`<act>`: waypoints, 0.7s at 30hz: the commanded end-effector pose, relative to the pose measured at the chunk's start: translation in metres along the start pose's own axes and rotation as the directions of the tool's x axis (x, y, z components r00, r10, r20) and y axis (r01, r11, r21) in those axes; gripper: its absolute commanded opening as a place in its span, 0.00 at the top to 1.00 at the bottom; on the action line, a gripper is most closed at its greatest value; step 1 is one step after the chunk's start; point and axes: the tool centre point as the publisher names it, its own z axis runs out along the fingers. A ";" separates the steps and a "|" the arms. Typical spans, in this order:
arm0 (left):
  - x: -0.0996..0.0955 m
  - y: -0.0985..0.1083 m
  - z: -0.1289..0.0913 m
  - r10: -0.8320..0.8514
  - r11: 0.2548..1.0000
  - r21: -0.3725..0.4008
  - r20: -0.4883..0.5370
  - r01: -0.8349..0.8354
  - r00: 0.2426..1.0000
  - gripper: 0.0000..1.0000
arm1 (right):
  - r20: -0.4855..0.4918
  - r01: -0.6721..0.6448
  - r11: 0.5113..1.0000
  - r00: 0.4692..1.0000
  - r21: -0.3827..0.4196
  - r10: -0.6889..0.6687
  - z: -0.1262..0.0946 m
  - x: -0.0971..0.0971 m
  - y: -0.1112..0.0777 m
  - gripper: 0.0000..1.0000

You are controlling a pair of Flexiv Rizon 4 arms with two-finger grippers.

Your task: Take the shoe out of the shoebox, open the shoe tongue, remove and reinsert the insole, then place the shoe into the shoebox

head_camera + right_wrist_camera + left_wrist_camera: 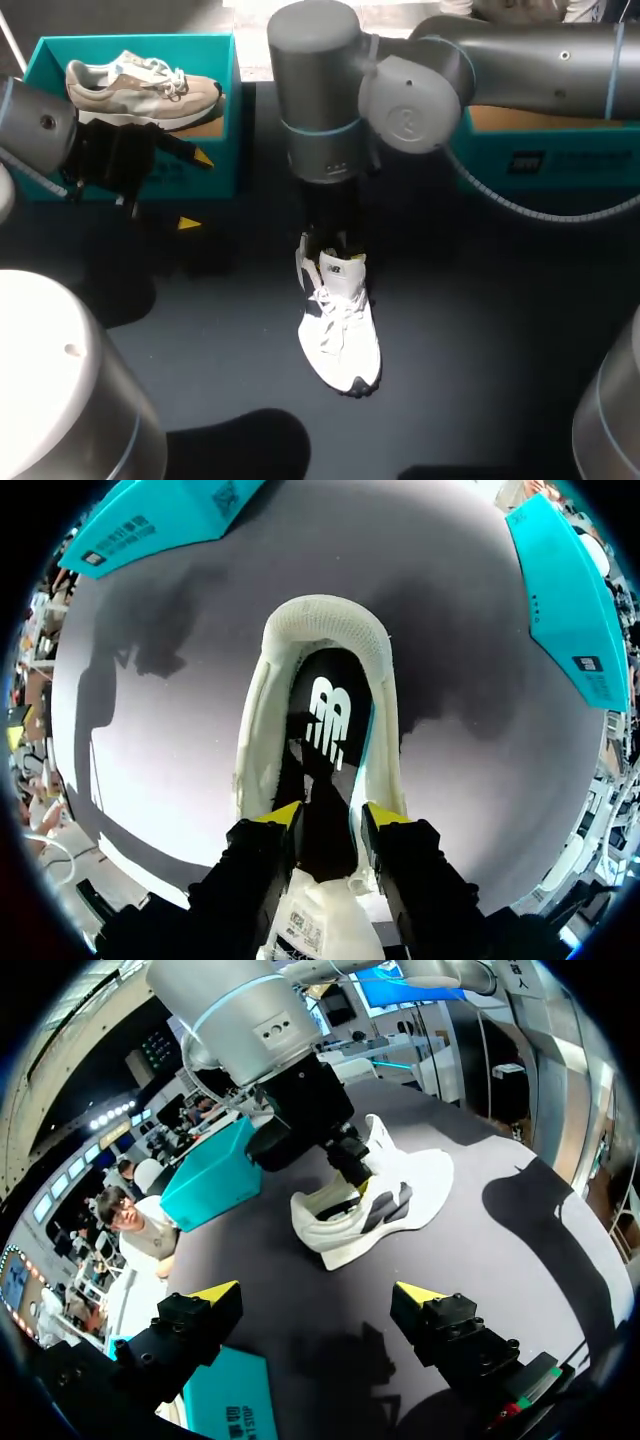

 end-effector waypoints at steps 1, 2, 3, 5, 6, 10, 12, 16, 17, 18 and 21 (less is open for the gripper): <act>0.001 -0.001 -0.001 0.000 1.000 -0.003 -0.001 0.000 1.000 0.00 | -0.001 0.021 1.000 1.000 -0.016 -0.021 0.000 0.003 0.002 0.00; 0.001 -0.001 -0.001 0.000 1.000 -0.003 -0.001 0.000 1.000 0.00 | -0.001 0.031 0.999 1.000 -0.018 -0.031 -0.001 0.004 0.003 0.00; 0.001 -0.001 -0.001 0.000 1.000 -0.003 -0.001 0.000 1.000 0.00 | -0.003 0.042 0.999 0.999 -0.021 -0.042 -0.001 0.005 0.004 0.00; 0.001 -0.001 -0.001 0.000 1.000 -0.003 -0.001 0.000 1.000 0.00 | -0.010 0.068 0.997 0.998 -0.034 -0.069 -0.003 0.007 0.007 0.00; 0.001 -0.001 -0.001 0.000 1.000 -0.003 -0.001 0.000 1.000 0.00 | -0.010 0.084 0.996 0.996 -0.041 -0.084 -0.003 0.009 0.009 0.00; 0.001 -0.001 -0.001 0.000 1.000 -0.003 -0.001 0.000 1.000 0.00 | -0.008 0.118 0.992 0.993 -0.041 -0.118 -0.003 0.013 0.013 0.00; 0.001 -0.001 -0.001 0.000 1.000 -0.003 -0.001 0.000 1.000 0.00 | -0.007 0.127 0.991 0.992 -0.030 -0.127 -0.004 0.013 0.013 0.00; 0.001 -0.001 -0.001 0.000 1.000 -0.003 -0.001 0.000 1.000 0.00 | -0.006 0.130 0.991 0.991 -0.020 -0.130 -0.006 0.010 0.006 0.00; 0.001 -0.001 -0.001 0.000 1.000 -0.003 -0.001 0.000 1.000 0.00 | -0.003 0.125 0.992 0.992 -0.018 -0.125 -0.007 0.009 0.004 0.00; 0.001 -0.001 -0.001 0.000 1.000 -0.003 -0.001 0.000 1.000 0.00 | 0.002 0.120 0.993 0.993 -0.017 -0.120 -0.009 0.008 0.002 0.00; 0.001 -0.001 -0.001 0.000 1.000 -0.003 -0.001 0.000 1.000 0.00 | 0.014 0.093 0.995 0.996 -0.036 -0.093 -0.017 0.006 -0.005 0.00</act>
